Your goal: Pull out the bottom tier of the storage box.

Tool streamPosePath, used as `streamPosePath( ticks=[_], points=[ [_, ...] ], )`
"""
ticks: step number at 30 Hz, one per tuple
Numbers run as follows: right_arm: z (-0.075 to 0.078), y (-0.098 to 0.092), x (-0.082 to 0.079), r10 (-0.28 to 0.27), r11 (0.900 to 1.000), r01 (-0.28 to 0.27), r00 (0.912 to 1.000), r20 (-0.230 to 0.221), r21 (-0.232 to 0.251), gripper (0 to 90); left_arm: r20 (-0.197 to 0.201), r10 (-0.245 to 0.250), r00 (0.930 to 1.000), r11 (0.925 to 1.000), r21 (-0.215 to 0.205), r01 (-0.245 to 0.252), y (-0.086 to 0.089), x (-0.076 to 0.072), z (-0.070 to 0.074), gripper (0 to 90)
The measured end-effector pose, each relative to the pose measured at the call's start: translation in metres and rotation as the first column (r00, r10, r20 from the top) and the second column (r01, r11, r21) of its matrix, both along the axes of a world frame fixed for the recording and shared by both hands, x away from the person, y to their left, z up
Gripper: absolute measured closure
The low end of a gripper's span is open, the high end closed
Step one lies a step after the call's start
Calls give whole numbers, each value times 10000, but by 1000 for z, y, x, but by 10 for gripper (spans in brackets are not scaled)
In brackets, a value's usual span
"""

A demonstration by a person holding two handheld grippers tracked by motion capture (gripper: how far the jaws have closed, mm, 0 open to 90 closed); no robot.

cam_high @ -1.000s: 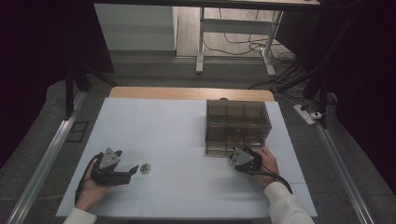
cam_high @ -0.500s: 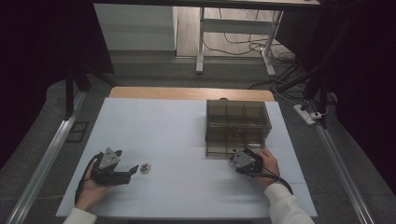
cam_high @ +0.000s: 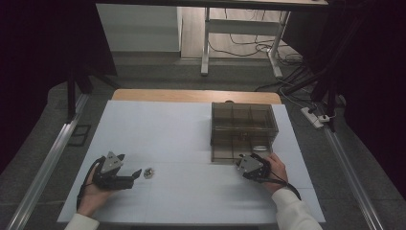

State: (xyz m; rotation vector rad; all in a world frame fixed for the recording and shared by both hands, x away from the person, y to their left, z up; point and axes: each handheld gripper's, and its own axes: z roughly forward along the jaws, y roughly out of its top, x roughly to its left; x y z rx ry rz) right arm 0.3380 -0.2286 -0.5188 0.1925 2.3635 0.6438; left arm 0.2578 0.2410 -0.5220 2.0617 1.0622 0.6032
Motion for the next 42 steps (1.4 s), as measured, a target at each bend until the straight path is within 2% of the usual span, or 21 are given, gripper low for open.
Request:
streamPosePath(
  ticks=[22,25,28,32,35,38,42],
  points=[
    [-2,0,1,-74,10000,75,9999,-106,59,623,-8,2,10000,10000,14,-2,0,0,0,141],
    [-1,-2,2,-86,9996,90,9998,-176,267,540,1,-3,10000,10000,15,3,0,0,0,140],
    [2,-3,1,-127,9971,152,9994,-335,748,509,7,2,10000,10000,12,-2,0,0,0,140],
    [8,-6,0,-288,9854,391,9975,-644,1658,494,4,3,10000,10000,1,-3,0,0,0,140],
    [10,-11,0,-418,9696,651,9939,-1025,2358,484,-17,-12,10000,10000,23,12,-1,0,0,140],
    [12,-16,-1,-601,9488,955,9904,-1246,3011,463,17,-26,10000,10000,-3,26,0,-1,0,140],
    [15,-22,-4,-743,9283,1250,9852,-1546,3501,449,8,-22,10000,10000,-3,22,0,-1,0,140]
  ],
)
